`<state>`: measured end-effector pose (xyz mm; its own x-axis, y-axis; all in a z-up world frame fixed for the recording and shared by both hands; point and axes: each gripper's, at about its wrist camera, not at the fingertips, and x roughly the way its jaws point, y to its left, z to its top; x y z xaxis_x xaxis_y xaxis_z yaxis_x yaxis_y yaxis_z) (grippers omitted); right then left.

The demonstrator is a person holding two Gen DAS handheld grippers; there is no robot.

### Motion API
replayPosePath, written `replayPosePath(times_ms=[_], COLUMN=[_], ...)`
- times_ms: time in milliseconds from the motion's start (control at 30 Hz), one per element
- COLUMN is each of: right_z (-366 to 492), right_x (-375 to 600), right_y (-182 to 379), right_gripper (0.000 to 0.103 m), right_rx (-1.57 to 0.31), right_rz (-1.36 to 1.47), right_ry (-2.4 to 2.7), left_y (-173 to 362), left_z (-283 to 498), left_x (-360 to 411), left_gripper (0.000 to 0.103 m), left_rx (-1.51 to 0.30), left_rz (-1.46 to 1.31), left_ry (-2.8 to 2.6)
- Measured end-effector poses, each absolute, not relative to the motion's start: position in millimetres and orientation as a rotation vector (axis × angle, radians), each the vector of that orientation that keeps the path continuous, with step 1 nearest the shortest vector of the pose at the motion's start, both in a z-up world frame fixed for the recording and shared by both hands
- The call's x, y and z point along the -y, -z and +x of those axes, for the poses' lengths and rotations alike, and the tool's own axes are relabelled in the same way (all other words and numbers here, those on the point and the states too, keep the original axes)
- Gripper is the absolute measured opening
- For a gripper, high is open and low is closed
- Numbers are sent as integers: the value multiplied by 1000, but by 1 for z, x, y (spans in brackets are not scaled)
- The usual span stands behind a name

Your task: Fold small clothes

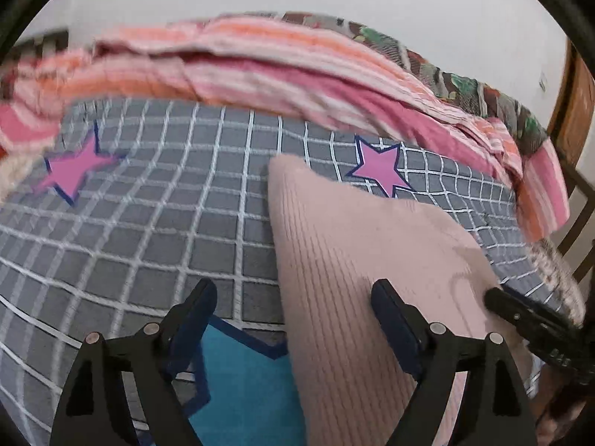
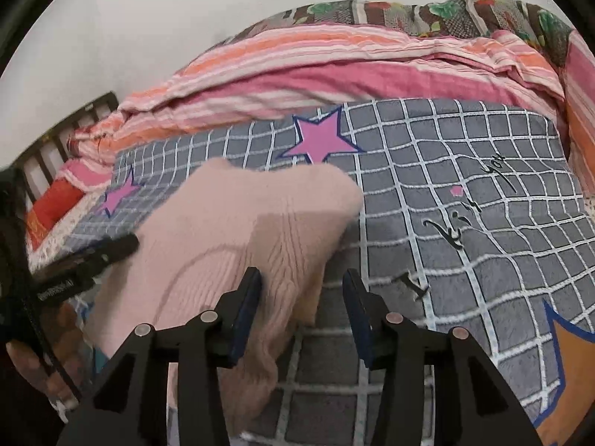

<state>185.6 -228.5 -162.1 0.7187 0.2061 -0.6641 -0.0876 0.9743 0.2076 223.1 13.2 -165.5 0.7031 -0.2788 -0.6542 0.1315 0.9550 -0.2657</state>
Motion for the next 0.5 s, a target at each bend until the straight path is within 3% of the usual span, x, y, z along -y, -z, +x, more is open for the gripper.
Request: replayPosePath(times_ms=[500], right_z=[206], right_x=[218], right_y=[177], right_gripper=[42], right_rx=[-767], right_rz=[141], right_ry=[-81], left_y=[170], left_z=[213], left_x=[1], left_gripper=[84], left_rx=[-710], left_rz=[-97], left_ry=[165])
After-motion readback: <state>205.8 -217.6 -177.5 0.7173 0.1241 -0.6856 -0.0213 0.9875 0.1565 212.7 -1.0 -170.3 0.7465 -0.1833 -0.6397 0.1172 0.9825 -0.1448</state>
